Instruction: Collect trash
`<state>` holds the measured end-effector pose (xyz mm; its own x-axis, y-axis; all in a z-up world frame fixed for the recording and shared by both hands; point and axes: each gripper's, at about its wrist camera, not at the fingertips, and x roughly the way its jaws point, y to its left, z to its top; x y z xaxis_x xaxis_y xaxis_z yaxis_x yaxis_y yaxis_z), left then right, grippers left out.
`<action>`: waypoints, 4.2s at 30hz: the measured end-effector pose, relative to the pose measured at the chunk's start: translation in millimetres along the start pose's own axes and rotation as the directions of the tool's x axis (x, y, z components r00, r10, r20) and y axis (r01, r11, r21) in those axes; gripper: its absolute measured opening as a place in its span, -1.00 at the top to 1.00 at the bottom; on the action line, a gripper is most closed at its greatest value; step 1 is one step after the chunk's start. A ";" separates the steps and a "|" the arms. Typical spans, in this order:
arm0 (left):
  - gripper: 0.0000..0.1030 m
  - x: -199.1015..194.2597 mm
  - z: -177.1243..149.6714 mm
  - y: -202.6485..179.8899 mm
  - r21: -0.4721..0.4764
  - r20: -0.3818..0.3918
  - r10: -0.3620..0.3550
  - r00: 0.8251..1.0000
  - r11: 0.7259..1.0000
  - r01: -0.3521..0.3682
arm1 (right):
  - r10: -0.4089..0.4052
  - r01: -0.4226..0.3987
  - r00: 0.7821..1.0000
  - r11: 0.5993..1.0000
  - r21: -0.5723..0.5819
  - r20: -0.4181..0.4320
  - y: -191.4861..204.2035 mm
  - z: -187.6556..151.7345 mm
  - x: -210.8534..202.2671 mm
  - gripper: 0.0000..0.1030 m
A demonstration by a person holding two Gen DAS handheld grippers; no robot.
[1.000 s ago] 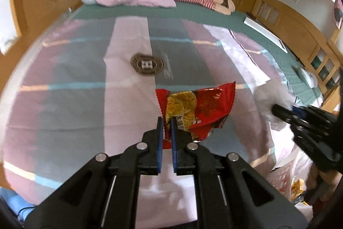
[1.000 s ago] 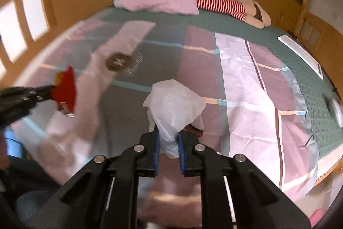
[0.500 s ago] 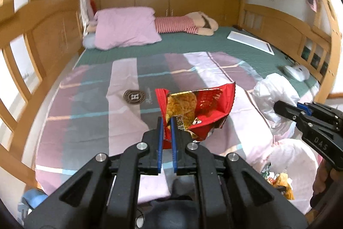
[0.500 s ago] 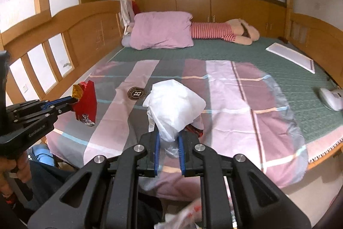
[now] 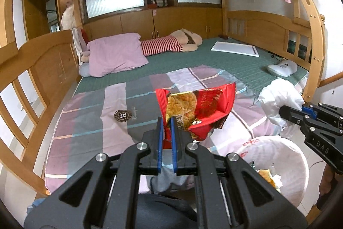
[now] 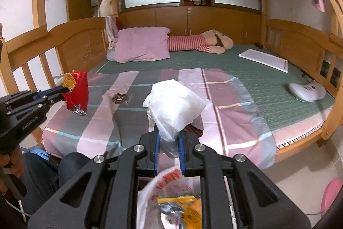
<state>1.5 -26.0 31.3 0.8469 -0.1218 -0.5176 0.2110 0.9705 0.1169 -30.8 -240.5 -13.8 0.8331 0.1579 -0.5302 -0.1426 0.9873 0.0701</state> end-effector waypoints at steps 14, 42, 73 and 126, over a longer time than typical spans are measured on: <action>0.85 -33.2 7.9 -41.8 0.040 0.059 -0.014 0.998 0.999 0.012 | -0.028 0.028 0.999 1.000 -0.011 -0.032 -32.8 -17.4 -36.1 0.70; 0.84 29.0 -30.7 -80.8 0.053 -0.180 -0.283 0.942 0.953 0.297 | -0.162 0.160 0.984 0.986 -0.036 -0.072 -53.1 -40.7 -46.7 -0.59; -0.93 -4.3 -33.2 -33.3 -0.052 -0.011 0.018 1.000 0.998 -0.018 | -0.139 0.143 0.987 0.989 0.043 -0.079 -31.6 -40.3 -27.5 -0.93; -0.93 -15.9 -34.1 -31.1 -0.071 0.007 0.003 1.000 0.997 -0.003 | -0.147 0.148 0.988 0.989 0.017 -0.049 -16.6 -36.5 -22.3 -0.93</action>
<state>-35.2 -47.1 7.0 0.8510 -0.1202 -0.5111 0.1735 0.9831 0.0577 -66.5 -261.1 -33.9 0.8178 0.0101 -0.5754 -0.0087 0.9999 0.0052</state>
